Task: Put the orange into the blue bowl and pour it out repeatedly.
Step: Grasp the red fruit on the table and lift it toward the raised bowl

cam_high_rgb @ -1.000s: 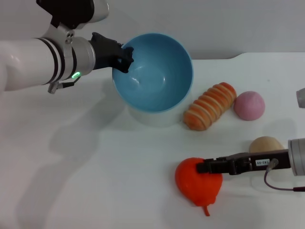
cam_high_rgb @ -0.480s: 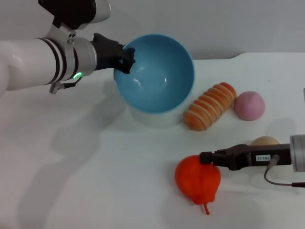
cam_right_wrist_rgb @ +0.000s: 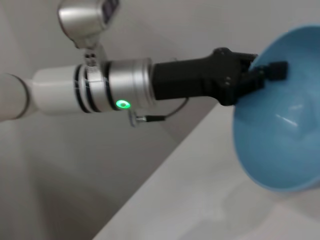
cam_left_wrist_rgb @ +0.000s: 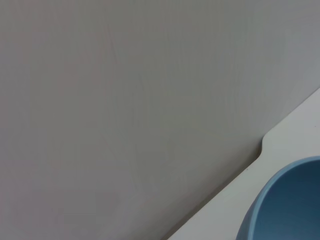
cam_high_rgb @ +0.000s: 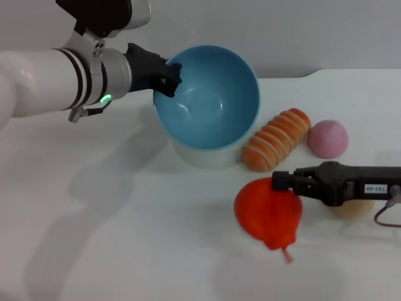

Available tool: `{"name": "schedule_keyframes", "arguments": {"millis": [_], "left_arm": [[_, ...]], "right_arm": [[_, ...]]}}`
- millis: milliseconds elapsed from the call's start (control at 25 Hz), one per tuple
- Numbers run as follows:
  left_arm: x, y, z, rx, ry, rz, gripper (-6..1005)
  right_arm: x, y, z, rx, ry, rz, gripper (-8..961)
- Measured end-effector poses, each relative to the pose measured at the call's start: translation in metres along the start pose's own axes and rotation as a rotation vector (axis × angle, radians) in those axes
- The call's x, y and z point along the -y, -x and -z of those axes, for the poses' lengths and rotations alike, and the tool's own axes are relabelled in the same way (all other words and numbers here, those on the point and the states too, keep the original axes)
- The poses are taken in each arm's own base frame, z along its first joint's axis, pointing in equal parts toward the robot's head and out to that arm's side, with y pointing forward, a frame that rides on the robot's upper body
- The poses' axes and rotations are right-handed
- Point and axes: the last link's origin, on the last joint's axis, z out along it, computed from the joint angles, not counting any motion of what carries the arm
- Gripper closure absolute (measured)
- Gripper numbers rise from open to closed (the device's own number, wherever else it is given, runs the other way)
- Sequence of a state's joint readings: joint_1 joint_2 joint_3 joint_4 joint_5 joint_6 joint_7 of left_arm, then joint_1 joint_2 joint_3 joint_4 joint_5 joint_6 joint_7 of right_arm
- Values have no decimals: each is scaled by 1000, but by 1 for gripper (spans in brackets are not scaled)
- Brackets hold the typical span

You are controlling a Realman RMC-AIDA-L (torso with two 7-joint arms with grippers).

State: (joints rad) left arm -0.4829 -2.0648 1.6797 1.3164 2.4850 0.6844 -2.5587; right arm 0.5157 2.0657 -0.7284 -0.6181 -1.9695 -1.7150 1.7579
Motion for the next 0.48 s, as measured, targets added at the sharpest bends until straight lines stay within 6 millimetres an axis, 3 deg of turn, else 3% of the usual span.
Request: {"name": "schedule_keyframes", "arguments": {"millis": [480], "left_arm": [[-11, -3, -6, 8, 30, -30, 1000]], "right_arm": [[-29, 34, 17, 120, 130, 139, 951]]}}
